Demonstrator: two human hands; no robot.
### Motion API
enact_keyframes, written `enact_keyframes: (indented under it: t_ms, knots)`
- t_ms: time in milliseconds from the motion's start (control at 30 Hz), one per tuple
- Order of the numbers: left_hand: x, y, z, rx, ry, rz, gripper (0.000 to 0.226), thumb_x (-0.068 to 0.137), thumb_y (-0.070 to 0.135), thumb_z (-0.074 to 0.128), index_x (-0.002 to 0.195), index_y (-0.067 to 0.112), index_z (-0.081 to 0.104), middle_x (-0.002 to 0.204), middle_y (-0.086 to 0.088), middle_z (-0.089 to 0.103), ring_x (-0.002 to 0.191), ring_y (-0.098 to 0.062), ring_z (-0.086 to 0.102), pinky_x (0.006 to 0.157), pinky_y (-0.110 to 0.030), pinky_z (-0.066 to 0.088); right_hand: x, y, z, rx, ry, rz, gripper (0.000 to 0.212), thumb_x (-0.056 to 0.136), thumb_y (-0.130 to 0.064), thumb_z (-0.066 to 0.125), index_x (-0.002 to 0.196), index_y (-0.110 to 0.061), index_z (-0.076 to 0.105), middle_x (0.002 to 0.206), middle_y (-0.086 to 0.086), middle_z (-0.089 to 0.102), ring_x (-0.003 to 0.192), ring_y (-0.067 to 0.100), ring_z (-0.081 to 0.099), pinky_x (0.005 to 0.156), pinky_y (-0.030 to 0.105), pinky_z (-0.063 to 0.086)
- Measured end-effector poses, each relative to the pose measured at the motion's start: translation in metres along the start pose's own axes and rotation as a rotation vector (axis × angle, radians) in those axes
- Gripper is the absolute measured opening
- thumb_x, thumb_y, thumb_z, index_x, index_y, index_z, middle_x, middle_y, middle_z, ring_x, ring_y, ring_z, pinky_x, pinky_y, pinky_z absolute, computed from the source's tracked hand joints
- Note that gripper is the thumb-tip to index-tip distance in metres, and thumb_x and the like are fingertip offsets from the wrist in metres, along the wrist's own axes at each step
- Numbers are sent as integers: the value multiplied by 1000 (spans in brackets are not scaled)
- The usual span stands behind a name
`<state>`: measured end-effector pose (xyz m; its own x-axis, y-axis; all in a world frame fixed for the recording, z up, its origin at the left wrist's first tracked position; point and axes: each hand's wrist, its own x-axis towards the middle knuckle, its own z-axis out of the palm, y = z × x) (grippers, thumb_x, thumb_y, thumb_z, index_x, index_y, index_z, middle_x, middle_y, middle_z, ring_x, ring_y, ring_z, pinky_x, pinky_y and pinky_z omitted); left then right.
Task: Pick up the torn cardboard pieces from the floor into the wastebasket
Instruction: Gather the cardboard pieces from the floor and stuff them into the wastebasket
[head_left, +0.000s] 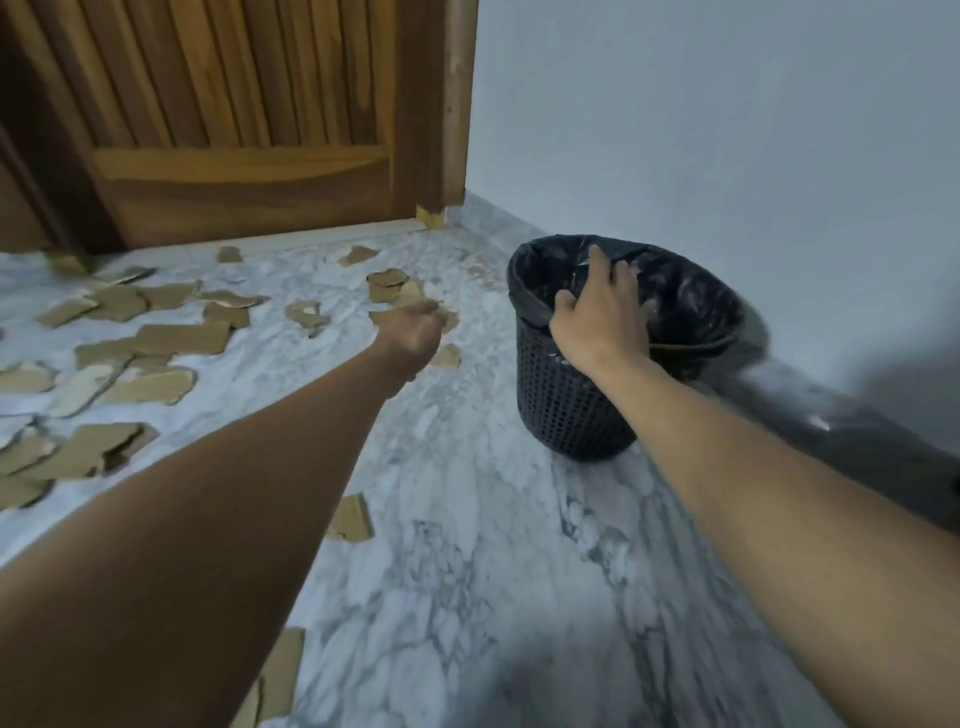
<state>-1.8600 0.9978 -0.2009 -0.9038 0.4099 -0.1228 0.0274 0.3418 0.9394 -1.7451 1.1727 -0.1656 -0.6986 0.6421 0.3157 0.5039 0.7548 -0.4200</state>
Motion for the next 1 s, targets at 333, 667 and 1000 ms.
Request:
enact_keyframes:
  t_ms: [333,667,1000]
  knots:
    - [-120,-185,-102,547,250,-60,59,102,52,41,154,24,40,149,-14,53,153,-35,20,122,-51,21,-94,-86,133,-55,-279,-330,65,106,-39,35,161,-18,6,167,18,4,153,35,4,122,59,9]
    - [-258,-312,-112,988,158,-187,117,67,105,14,156,38,-24,168,-7,-14,155,-34,-13,120,-61,-10,-222,-105,249,-39,-913,-578,90,85,-86,15,156,-42,-17,169,8,-4,153,34,-9,120,57,-4]
    - [-244,-340,-198,959,473,-358,105,73,100,11,161,42,0,170,-3,-3,153,-35,-22,116,-64,-19,-254,-203,305,-171,-802,-771,72,83,-87,3,149,-59,-6,167,15,-16,147,47,-24,109,70,-20]
